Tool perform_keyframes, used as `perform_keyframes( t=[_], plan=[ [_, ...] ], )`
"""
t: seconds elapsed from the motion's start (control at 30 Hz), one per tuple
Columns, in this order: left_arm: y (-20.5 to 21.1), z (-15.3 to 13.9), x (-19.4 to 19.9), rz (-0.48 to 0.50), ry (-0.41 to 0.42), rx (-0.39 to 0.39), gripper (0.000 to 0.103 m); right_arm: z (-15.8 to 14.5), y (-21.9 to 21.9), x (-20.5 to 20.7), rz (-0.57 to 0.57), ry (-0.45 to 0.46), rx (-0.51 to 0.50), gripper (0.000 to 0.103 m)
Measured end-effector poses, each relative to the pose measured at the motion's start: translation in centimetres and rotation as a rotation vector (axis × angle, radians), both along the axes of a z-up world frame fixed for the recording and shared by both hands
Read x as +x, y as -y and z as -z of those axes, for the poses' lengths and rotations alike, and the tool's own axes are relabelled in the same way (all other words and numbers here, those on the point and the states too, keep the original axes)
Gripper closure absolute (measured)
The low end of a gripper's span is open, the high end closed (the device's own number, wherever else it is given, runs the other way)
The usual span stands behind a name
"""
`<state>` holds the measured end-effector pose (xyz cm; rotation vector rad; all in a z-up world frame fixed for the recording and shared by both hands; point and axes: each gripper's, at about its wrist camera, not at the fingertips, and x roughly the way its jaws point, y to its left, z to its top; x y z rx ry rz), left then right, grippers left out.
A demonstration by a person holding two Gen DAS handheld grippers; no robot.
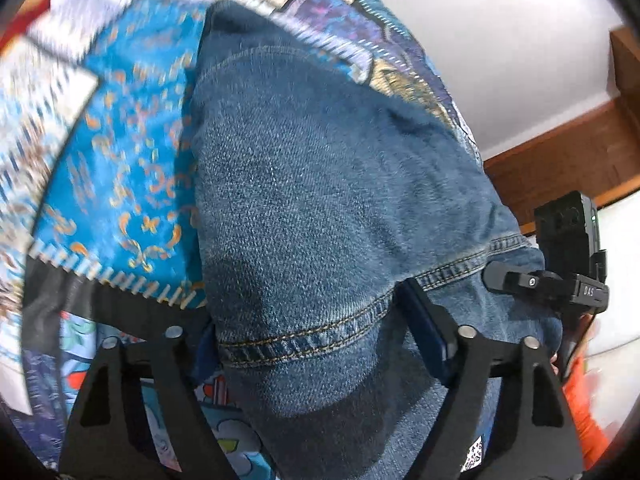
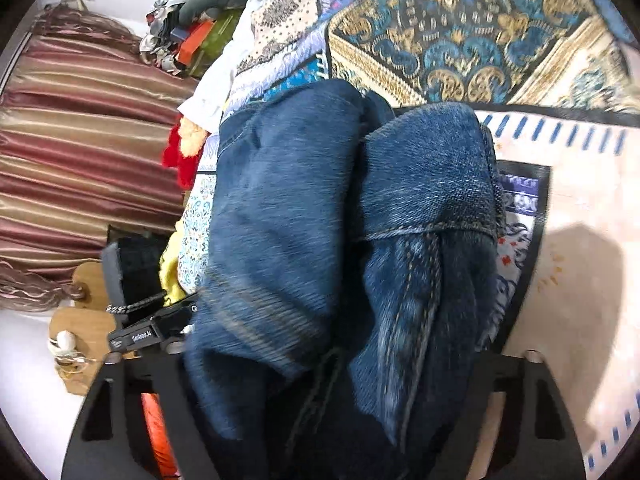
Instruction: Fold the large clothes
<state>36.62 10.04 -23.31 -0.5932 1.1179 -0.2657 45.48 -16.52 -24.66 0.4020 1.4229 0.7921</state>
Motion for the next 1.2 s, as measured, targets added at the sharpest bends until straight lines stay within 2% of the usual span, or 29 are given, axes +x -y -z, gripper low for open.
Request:
perform_keyframes(
  t=[0.2, 0.43, 0.57, 0.7, 0.8, 0.9, 1.07, 1.17, 1.2],
  plan=[
    [0.8, -5.7, -0.8, 0.026, 0.091, 0.059, 0.034, -3.1, 0.9, -1.8, 0.037, 0.015, -0.001, 0.042],
    [-0.7, -12.5, -1.3, 0.045, 0.237, 0.119, 0.034, -10.0, 0.8, -3.7, 0.065, 0.157, 0.036, 0.043],
    [-2.2, -16.0, -1.6, 0.025, 0.301, 0.163, 0.034, -13.0, -0.6, -4.4, 0.075, 0.208, 0.073, 0.043],
    [-4.8, -17.7, -2.9, 0.006, 0.343, 0.223, 0.034, -14.1, -3.5, -5.0, 0.069, 0.227, 0.116, 0.043],
    [-7.0, -17.0, -3.6, -0.017, 0.334, 0.253, 0.034, -13.4, -6.4, -5.1, 0.044, 0.204, 0.13, 0.043],
    [-9.5, -14.6, -3.6, -0.052, 0.29, 0.272, 0.034, -11.4, -9.6, -5.0, 0.018, 0.164, 0.125, 0.043],
    [-13.7, -7.6, -3.2, -0.138, 0.136, 0.259, 0.034, -5.3, -14.4, -3.9, -0.034, 0.046, 0.076, 0.043],
    [-15.2, -2.1, -2.8, -0.157, 0.035, 0.257, 0.034, -0.7, -16.9, -3.3, -0.061, -0.028, 0.004, 0.043],
    [-15.1, -1.2, -2.8, -0.153, 0.017, 0.269, 0.035, 0.4, -17.5, -3.1, -0.073, -0.034, -0.027, 0.043]
  ],
)
